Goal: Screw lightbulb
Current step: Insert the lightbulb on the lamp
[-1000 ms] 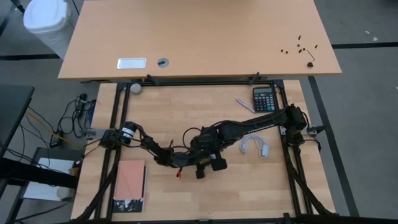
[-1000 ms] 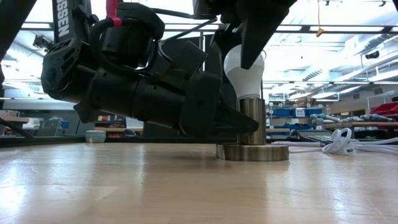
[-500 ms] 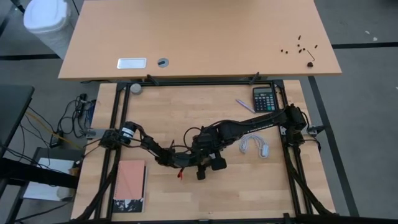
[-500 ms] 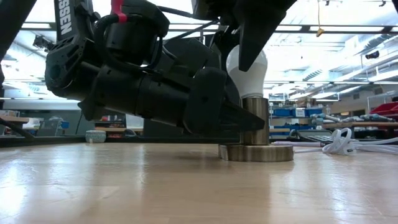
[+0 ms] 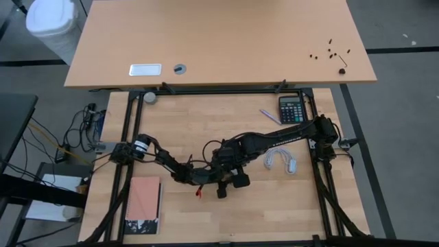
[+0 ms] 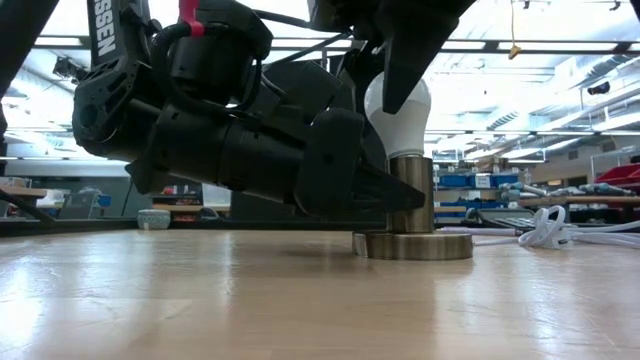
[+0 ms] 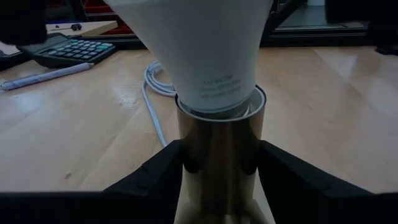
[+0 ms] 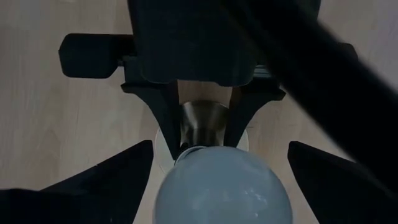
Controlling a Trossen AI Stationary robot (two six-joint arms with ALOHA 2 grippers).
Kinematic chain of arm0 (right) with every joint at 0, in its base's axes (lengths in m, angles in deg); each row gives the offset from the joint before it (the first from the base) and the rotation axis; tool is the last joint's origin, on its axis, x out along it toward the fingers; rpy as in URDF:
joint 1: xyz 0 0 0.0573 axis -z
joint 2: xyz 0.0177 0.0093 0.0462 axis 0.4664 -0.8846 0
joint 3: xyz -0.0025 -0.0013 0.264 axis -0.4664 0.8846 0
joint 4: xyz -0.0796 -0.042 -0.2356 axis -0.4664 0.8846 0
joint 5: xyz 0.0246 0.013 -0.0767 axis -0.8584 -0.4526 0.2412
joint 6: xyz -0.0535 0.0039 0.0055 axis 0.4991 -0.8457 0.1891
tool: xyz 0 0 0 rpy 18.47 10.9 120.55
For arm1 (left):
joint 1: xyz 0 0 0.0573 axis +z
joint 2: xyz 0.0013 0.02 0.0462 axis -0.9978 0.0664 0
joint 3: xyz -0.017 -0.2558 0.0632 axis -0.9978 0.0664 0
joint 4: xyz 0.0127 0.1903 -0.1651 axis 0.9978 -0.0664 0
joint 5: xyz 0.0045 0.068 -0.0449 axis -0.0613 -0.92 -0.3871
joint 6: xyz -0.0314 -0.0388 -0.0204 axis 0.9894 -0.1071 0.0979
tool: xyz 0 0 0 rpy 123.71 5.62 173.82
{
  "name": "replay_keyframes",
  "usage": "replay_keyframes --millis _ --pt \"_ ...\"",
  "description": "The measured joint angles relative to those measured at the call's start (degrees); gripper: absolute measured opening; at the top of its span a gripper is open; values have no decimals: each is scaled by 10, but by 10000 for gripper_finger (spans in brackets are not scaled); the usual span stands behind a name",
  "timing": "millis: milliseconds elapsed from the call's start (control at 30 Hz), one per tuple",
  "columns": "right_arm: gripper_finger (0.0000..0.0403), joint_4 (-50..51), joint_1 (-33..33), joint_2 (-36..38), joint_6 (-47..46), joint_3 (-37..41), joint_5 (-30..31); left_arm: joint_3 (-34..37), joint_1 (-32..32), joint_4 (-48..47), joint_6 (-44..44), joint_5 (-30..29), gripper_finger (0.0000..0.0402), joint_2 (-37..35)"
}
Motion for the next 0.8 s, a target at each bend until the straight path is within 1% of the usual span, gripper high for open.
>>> replay_keyframes --millis 167,467,800 --pt "377 2 -3 -1 0 0 -13 0 0 0 0 0 198 0" --pt "374 31 -5 -7 -2 0 -16 0 0 0 0 0 198 0" --pt "374 26 -10 -23 -13 0 -18 0 0 0 1 0 198 0"
